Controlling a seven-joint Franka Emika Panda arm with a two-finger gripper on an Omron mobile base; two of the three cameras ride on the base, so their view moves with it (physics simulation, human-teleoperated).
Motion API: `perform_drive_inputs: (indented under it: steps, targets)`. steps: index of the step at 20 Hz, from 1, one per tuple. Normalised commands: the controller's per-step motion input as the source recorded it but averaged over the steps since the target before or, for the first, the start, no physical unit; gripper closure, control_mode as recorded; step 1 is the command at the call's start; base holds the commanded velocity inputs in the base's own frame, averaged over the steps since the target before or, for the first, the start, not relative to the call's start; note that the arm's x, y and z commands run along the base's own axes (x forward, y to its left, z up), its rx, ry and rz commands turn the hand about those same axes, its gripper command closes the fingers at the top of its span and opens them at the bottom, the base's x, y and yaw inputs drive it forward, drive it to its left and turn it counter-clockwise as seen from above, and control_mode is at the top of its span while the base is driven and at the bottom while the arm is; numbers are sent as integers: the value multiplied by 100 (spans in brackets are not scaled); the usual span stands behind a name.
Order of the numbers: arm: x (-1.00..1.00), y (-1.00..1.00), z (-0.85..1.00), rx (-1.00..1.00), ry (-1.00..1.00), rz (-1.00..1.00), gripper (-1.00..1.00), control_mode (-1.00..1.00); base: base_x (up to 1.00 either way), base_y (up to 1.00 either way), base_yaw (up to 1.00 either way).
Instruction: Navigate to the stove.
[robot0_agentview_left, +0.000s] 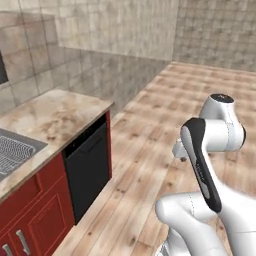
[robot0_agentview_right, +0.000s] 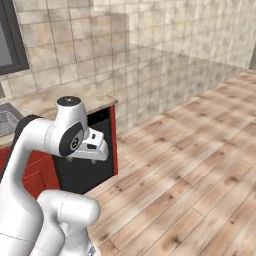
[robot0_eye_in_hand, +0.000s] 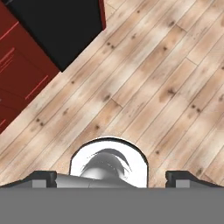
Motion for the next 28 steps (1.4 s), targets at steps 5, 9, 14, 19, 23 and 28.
perform_drive_inputs:
  steps: [5, 9, 14, 19, 23, 28]
  targets:
    - [0, 0, 0, 0, 0, 0, -100, 100, -57, -84, -36]
    - [0, 0, 0, 0, 0, 0, -100, 100, -5, -80, -49]
    - [0, 0, 0, 0, 0, 0, -100, 100, 0, -55, -57]
    - [0, 0, 0, 0, 0, 0, -100, 100, 0, -27, -62]
    - [0, 0, 0, 0, 0, 0, -100, 100, 0, -12, -63]
    - [0, 0, 0, 0, 0, 0, -100, 100, 6, -46, -61]
